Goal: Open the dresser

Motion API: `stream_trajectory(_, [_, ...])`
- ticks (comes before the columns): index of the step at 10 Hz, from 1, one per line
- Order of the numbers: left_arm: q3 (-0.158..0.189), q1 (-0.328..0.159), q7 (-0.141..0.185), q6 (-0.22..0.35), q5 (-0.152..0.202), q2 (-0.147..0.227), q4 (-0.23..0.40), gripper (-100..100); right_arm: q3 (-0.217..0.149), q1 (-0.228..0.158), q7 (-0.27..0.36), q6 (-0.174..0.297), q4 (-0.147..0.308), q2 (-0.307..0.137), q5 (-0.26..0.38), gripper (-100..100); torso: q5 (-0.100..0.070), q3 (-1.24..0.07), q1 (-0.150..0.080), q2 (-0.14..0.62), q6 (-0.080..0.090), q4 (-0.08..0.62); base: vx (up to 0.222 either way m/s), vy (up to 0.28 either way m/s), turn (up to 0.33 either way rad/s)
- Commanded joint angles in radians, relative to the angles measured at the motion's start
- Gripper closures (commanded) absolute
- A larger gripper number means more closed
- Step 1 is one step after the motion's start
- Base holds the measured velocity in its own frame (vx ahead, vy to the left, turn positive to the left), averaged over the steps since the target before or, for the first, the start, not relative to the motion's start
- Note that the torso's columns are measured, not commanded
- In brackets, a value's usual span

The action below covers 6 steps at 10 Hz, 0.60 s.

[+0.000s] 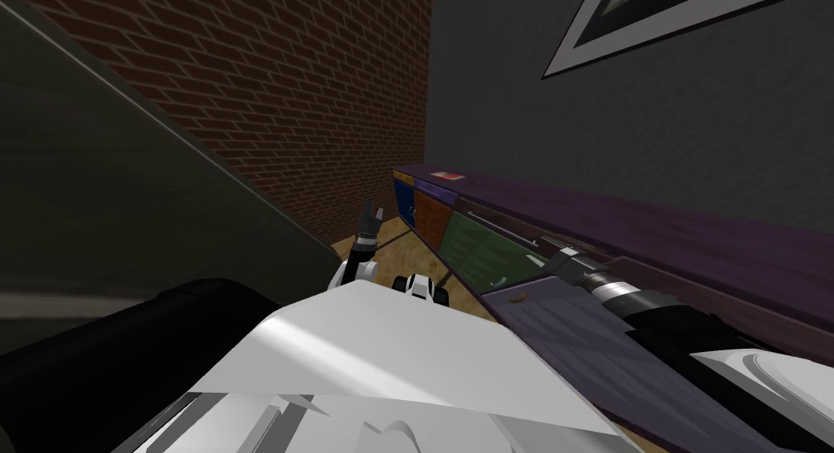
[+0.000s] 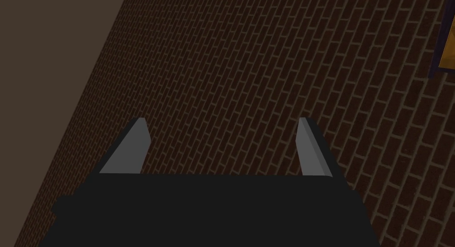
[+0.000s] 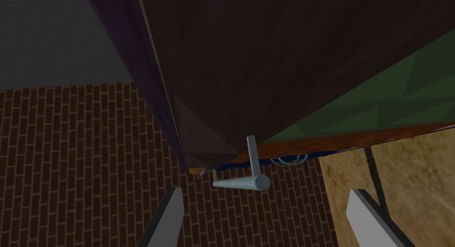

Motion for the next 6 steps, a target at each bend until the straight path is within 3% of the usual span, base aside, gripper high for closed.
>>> stream_trajectory(1, [0.0,0.0,0.0,0.0,0.0,0.0,0.0,0,0.0,0.0,0.0,0.0,0.0,0.0,0.0,100,0.0,0.001,0.0,0.002,0.0,0.001,0.009,-0.005,0.002])
stream_trajectory(6, [0.0,-0.001,0.0,0.0,0.0,0.0,0.0,0,0.0,0.01,-0.004,-0.001,-0.023,-0.001,-0.002,100,-0.001,-0.002,-0.005,-0.003,0.0,-0.001,-0.106,0.104,-0.044])
